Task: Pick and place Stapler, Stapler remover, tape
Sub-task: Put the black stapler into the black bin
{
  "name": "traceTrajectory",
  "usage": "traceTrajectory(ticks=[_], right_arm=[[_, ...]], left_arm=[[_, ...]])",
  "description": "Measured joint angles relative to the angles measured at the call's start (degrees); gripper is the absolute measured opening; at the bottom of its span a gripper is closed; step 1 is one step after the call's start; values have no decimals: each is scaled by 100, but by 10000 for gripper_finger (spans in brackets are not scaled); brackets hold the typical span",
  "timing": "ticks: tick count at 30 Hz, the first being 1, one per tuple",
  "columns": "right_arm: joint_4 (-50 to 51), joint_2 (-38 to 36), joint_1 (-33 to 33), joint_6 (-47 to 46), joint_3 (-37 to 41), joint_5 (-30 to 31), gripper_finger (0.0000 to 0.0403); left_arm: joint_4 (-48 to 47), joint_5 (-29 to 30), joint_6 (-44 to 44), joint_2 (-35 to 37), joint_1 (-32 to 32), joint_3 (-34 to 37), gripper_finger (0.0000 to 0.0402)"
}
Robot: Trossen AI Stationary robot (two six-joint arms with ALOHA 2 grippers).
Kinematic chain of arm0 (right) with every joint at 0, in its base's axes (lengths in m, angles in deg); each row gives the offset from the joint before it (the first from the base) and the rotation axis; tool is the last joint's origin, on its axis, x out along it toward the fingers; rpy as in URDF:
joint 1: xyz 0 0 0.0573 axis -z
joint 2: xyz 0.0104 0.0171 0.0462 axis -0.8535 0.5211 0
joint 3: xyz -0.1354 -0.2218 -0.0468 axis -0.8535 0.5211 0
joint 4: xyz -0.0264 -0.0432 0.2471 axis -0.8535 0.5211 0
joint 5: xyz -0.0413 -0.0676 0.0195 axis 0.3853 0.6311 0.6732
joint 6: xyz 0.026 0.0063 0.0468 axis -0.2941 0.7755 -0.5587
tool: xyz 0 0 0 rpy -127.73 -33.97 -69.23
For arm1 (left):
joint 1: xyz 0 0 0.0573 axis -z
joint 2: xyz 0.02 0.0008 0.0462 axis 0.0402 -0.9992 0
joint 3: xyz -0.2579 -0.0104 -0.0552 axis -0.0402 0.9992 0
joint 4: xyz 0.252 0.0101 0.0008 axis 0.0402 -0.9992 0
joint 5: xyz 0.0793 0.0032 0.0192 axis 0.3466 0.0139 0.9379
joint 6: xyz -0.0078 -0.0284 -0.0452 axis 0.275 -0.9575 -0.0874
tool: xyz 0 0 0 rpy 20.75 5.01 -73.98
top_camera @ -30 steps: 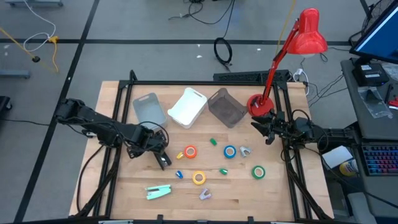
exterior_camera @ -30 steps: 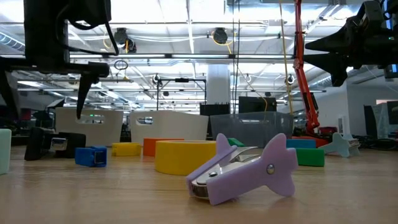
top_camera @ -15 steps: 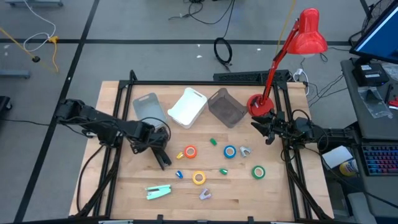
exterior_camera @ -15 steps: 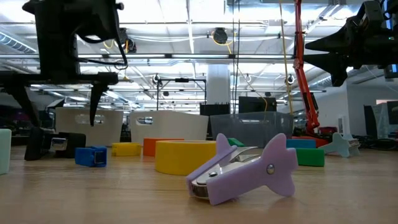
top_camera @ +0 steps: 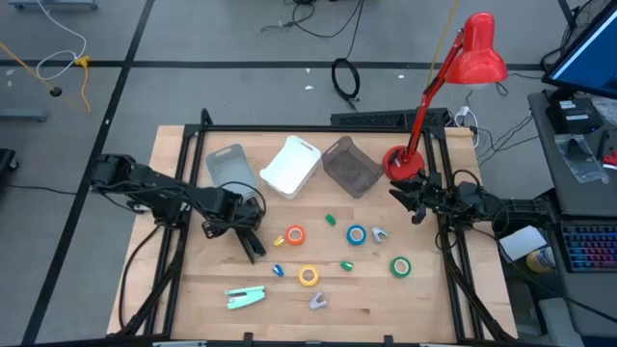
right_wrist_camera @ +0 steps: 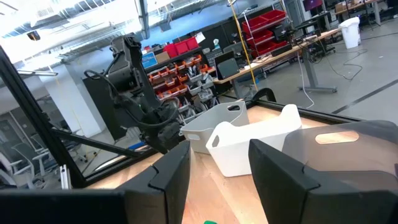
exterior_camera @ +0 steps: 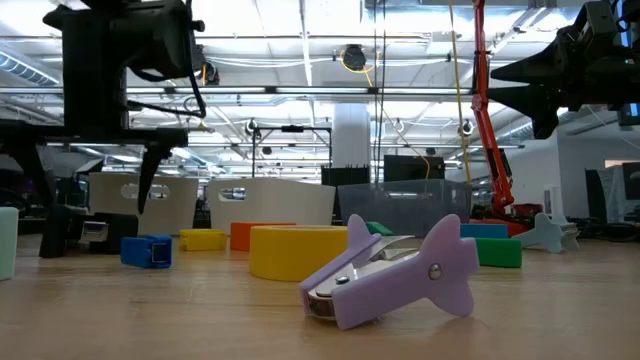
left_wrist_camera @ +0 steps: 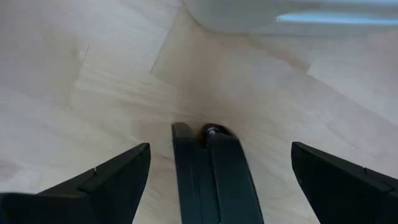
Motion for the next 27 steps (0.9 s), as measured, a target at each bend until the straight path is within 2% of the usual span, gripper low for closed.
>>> traceTrajectory(ticks=[5,11,19,27], right_arm=[[25,0,1,2,0,0,155],[39,0,0,1,0,0,155],[39,0,0,2,0,0,155],[41,0,0,0,0,0,155]], left_arm=[[422,-184,-42,-381,0,-4,360],[339,-143,-139,-578,-4,-2,323],[222,-44,-171,-592,-7,-2,264],[363,-296,-13,-875,-7,-34,189]])
